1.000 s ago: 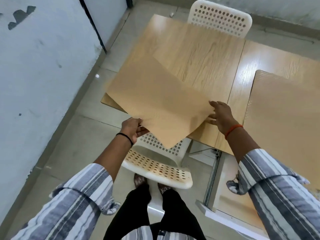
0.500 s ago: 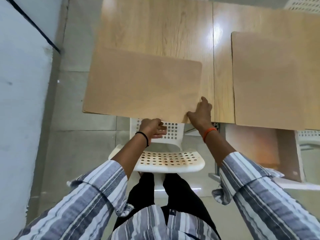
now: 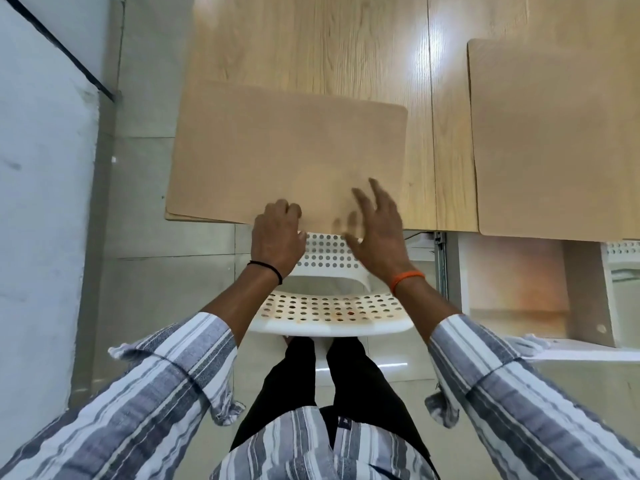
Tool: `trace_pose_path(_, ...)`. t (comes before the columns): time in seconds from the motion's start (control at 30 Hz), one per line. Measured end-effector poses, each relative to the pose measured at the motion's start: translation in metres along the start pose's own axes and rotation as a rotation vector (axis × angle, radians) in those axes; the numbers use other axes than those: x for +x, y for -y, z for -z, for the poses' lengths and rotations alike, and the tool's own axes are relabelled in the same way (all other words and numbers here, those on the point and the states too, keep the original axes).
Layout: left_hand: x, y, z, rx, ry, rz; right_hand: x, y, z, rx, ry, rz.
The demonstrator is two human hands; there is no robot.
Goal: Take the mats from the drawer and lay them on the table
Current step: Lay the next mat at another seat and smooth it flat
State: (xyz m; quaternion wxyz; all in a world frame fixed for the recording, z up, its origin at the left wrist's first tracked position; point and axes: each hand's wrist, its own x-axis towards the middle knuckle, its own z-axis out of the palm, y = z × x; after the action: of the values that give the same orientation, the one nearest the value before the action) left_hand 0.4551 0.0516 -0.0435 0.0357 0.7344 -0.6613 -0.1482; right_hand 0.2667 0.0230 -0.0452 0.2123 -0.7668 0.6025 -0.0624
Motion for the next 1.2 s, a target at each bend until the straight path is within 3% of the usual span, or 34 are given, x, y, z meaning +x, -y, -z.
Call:
trace_pose_path(0.07,0.004,0.009,-0.002,0.072,-0.015,-0.076,-0.009,0.003,-0.011,-0.096,0.115,0.083)
trace_pose_path(0.17,0.012,0.020,-0.005,0.089,0.125,-0.111,-0.011,0.000,-0.018,-0.124,0.158,0.091)
trace_pose_path(0.5,0.028,0.007,-0.011,0.107,0.197,-0.039,0.026,-0.023,0.003,-0.149,0.275,0.056)
trace_pose_path(1.2,0.027,0.010,-0.012,0.102,0.159,-0.065,0.019,-0.010,-0.003,-0.084,0.207,-0.078)
